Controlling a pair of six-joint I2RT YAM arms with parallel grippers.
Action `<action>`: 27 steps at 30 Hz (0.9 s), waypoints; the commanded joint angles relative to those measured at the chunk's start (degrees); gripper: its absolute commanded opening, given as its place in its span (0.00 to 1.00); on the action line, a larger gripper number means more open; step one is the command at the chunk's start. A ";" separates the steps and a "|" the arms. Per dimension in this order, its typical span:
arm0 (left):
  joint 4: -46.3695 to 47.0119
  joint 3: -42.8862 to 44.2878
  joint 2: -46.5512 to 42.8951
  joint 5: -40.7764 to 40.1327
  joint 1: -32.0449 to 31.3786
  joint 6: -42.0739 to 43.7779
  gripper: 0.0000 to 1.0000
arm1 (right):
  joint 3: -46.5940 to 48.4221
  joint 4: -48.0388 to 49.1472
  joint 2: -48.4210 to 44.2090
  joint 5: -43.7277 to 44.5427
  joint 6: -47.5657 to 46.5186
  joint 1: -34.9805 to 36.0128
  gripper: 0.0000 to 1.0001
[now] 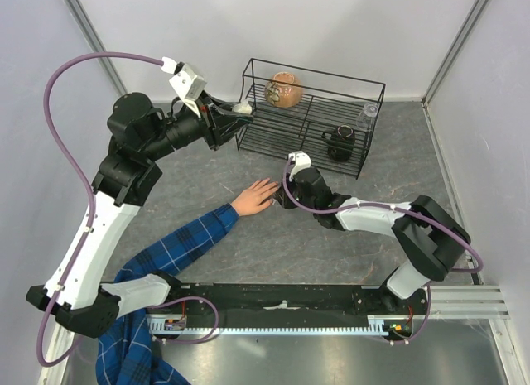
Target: Paint the nails
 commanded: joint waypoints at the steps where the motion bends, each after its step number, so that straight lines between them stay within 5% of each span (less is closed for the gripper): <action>1: 0.27 3.49 -0.08 1.97 -0.07 0.53 0.02 | 2.26 4.59 1.65 3.39 -1.30 -0.02 0.00; 27: 0.27 2.97 0.54 2.68 -0.25 0.09 0.02 | 4.46 6.00 6.31 1.37 -2.27 -1.07 0.00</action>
